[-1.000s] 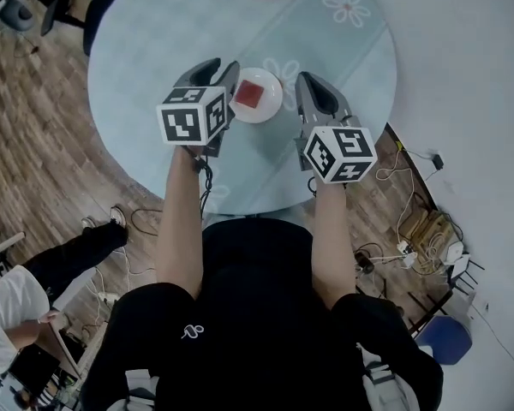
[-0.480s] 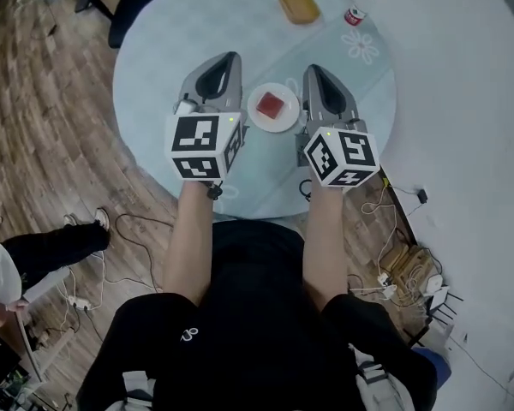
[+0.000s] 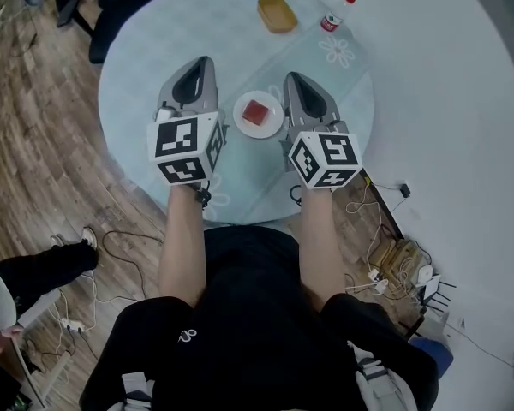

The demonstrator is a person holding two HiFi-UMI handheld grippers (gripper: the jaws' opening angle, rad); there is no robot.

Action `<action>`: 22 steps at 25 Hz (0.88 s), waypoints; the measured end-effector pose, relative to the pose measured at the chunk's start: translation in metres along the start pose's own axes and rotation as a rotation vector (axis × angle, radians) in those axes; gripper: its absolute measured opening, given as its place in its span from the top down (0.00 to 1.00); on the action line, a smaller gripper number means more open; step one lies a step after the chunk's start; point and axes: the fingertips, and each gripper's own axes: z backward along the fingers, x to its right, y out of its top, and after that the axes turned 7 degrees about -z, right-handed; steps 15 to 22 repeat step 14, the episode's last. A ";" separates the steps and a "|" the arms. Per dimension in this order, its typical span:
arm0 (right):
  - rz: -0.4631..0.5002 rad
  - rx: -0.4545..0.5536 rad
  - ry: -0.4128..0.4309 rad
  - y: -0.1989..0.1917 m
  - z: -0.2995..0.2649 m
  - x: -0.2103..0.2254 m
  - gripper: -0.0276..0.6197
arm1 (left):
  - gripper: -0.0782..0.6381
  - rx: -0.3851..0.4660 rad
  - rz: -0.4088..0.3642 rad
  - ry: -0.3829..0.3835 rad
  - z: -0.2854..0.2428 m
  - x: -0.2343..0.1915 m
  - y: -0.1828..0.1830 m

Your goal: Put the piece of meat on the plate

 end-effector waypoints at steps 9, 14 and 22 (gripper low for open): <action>0.018 -0.023 -0.014 -0.011 -0.016 -0.001 0.95 | 0.89 -0.030 -0.028 -0.025 -0.003 -0.004 -0.018; 0.029 -0.029 -0.012 -0.010 -0.020 0.003 0.95 | 0.89 -0.047 -0.019 -0.029 -0.009 -0.007 -0.024; 0.029 -0.029 -0.012 -0.010 -0.020 0.003 0.95 | 0.89 -0.047 -0.019 -0.029 -0.009 -0.007 -0.024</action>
